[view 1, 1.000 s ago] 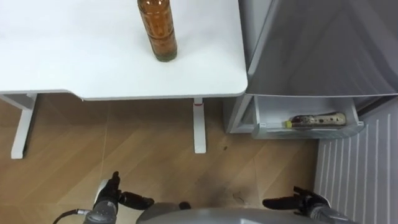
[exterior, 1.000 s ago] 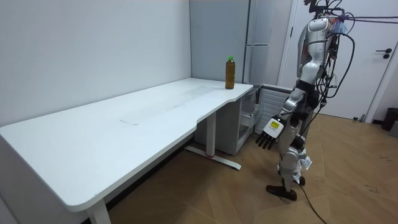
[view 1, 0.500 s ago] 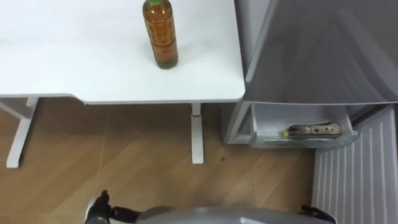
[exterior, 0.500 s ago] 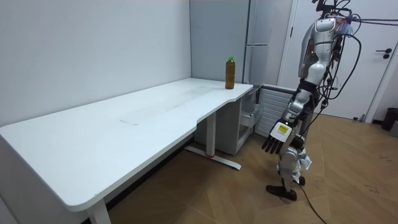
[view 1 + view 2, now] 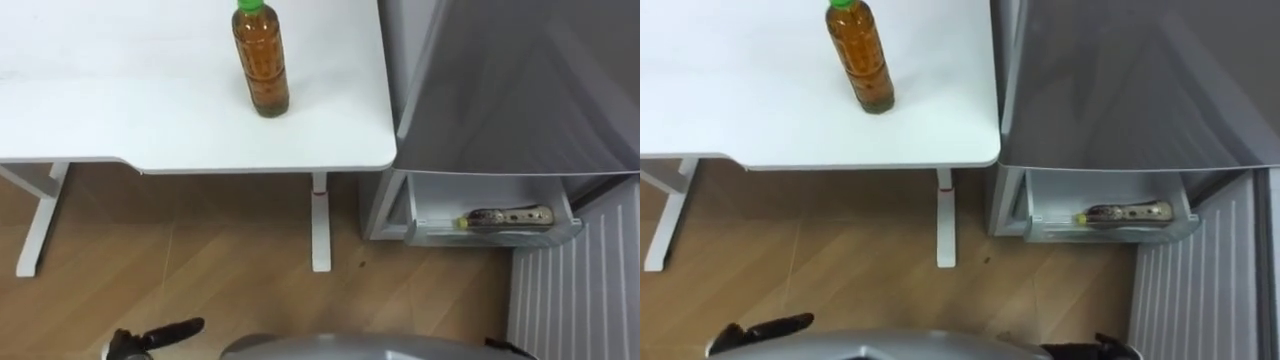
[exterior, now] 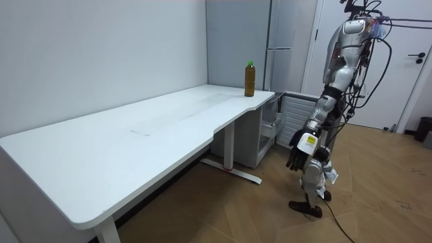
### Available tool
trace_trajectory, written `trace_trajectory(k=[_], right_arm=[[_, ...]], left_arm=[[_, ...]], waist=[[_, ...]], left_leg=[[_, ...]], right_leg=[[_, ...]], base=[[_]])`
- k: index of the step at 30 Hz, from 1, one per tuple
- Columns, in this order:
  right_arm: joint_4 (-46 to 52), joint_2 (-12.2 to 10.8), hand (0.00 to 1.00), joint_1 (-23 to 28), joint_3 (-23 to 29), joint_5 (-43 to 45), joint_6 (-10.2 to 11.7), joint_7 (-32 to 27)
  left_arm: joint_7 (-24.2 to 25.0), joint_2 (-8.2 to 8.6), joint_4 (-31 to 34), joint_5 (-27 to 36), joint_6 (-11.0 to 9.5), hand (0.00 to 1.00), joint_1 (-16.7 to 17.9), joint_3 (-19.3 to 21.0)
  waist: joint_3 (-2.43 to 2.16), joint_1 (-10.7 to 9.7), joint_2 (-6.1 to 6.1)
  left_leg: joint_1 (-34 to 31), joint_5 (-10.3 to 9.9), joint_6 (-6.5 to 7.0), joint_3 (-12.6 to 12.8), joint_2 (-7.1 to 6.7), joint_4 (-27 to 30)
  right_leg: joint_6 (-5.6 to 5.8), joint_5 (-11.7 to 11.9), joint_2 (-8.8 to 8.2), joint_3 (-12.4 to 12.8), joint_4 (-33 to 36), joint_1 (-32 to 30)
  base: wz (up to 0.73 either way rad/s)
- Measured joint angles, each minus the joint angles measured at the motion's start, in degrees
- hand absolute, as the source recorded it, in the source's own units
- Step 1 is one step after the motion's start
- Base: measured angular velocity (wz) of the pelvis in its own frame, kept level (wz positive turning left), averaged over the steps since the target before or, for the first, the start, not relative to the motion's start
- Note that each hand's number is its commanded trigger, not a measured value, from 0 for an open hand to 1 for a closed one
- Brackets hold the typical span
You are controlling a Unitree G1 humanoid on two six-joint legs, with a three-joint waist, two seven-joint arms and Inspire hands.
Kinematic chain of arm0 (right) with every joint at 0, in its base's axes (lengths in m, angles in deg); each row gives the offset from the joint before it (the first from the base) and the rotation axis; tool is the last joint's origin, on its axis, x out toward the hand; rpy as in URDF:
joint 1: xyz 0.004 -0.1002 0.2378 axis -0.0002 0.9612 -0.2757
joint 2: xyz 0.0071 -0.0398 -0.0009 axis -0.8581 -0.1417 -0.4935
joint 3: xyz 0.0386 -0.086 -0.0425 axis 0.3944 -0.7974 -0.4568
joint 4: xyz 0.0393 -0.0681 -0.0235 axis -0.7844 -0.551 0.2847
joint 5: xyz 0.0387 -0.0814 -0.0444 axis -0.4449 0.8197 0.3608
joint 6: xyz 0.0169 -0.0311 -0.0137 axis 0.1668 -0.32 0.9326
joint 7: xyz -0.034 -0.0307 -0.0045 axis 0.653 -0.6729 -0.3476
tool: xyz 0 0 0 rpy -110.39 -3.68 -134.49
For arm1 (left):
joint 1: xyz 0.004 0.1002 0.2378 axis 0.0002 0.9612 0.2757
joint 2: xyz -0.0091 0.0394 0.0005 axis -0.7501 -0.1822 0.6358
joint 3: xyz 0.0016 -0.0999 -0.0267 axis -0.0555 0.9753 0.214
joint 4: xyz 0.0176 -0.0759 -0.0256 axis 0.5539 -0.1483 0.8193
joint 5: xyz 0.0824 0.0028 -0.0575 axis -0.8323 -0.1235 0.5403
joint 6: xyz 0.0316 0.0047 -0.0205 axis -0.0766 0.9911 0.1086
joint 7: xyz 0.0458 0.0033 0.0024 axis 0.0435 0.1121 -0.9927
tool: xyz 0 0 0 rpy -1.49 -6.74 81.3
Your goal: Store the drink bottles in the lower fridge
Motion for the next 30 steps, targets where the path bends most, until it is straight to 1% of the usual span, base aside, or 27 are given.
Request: trace_trajectory(k=[2,3,4,5,9,10,15,17,18,19,22,25,29,30], right_arm=[[0.9,0.0,0.0,0.0,0.3,0.9,0.0,-0.6],[1.3,-0.1,0.0,0.1,0.4,1.1,0.1,-0.6],[1.6,-0.1,0.0,0.1,0.6,1.6,0.3,-0.6],[1.6,-0.1,0.0,0.2,1.2,2.5,0.6,-0.6],[1.6,-0.1,0.0,0.3,1.4,2.9,1.0,-0.6],[1.6,-0.2,0.0,0.6,1.4,2.8,1.2,-0.6],[1.9,-0.5,0.0,0.9,1.4,2.7,1.8,-0.3],[2.4,-0.5,0.0,1.0,1.3,2.6,2.0,-0.1],[2.6,-0.5,0.0,1.0,1.3,2.6,2.1,-0.1],[3.1,-0.6,0.0,1.1,1.3,2.6,2.1,-0.1],[3.8,-0.8,0.0,1.6,1.4,2.7,2.4,0.0],[3.8,-0.8,0.0,1.6,1.4,2.7,2.5,0.2],[3.8,-0.8,0.0,1.5,1.3,2.8,2.8,1.2],[3.7,-0.7,0.0,1.4,1.3,2.6,2.8,1.5]], left_arm=[[-3.8,0.02,5.0,2.4,-1.1,0.0,0.0,1.0],[-4.8,0.06,6.2,2.3,-1.4,0.0,0.1,1.4],[-7.1,0.15,8.5,2.1,-2.1,0.0,0.2,2.1],[-9.3,0.14,10.1,1.9,-3.3,0.0,0.3,2.4],[-15.7,0.1,14.5,1.2,-5.8,0.0,0.2,3.0],[-17.5,0.17,16.5,0.5,-6.1,0.0,0.3,2.9],[-22.7,0.2,24.8,-5.0,-7.5,0.0,0.5,2.1],[-24.8,0.14,29.9,-6.9,-8.3,0.0,0.4,1.1],[-25.2,0.09,30.7,-7.4,-8.8,0.0,0.4,0.7],[-25.5,0.1,31.7,-9.4,-9.3,0.0,0.4,0.6],[-25.5,0.14,34.4,-13.4,-9.4,0.0,0.4,0.3],[-24.8,0.15,38.1,-15.6,-9.4,0.0,0.4,-1.3],[-23.3,0.09,42.3,-17.4,-9.4,0.0,0.3,-2.7],[-22.7,0.09,42.9,-17.6,-9.4,0.0,0.2,-2.9]], waist=[[-0.03,0.2,0.06],[-0.06,0.2,0.08],[-0.15,0.2,0.16],[-0.24,0.1,0.26],[-0.3,0.1,0.29],[-0.3,0.0,0.34],[-0.39,0.0,0.49],[-0.46,0.0,0.57],[-0.48,0.0,0.59],[-0.51,0.0,0.67],[-0.48,-0.5,0.74],[-0.47,-0.5,0.64],[-0.37,-0.9,0.67],[-0.33,-1.4,0.66]], left_leg=[[-0.1,0.0,0.0,-0.1,-0.05,0.2],[-0.1,0.0,0.0,-0.1,-0.06,0.2],[0.0,0.0,0.0,-0.1,-0.05,0.2],[0.1,0.0,0.0,-0.1,-0.06,0.2],[-0.1,0.0,0.01,-0.6,-0.16,0.4],[-0.1,-0.1,0.0,-0.7,-0.15,0.5],[-0.6,-0.2,-0.1,-1.2,-0.14,0.8],[-0.5,-0.2,-0.1,-1.3,-0.15,0.8],[-0.5,-0.2,-0.1,-1.3,-0.15,0.7],[-0.4,-0.2,-0.1,-1.3,-0.15,0.7],[-0.5,-0.2,-0.11,-1.3,-0.16,0.7],[-0.5,-0.2,-0.11,-1.5,-0.22,0.7],[-0.5,-0.2,-0.11,-1.4,-0.2,0.7],[-0.5,-0.2,-0.11,-1.5,-0.2,0.7]], right_leg=[[0.01,-0.2,-0.02,0.0,0.0,0.0],[0.02,-0.2,-0.02,0.1,0.0,0.0],[0.01,-0.2,-0.02,0.1,0.0,0.1],[0.01,-0.2,-0.03,0.1,0.1,0.2],[0.01,-0.2,-0.06,-0.6,0.1,0.2],[0.01,-0.2,-0.04,-0.7,0.1,0.2],[-0.06,-0.3,0.02,-0.9,0.0,0.2],[-0.06,-0.3,0.03,-0.9,0.0,0.3],[-0.05,-0.3,0.03,-0.9,0.1,0.3],[-0.05,-0.3,0.03,-0.9,0.1,0.3],[-0.05,-0.3,0.06,-1.0,0.0,0.3],[-0.05,-0.3,0.04,-1.3,0.0,0.3],[-0.06,-0.3,0.04,-1.1,0.0,0.4],[-0.06,-0.3,0.05,-1.1,0.0,0.5]], base=[[0.0],[0.0],[0.0],[0.0],[0.04],[0.07],[0.05],[0.0],[0.0],[0.0],[0.0],[0.0],[0.0],[0.0]])
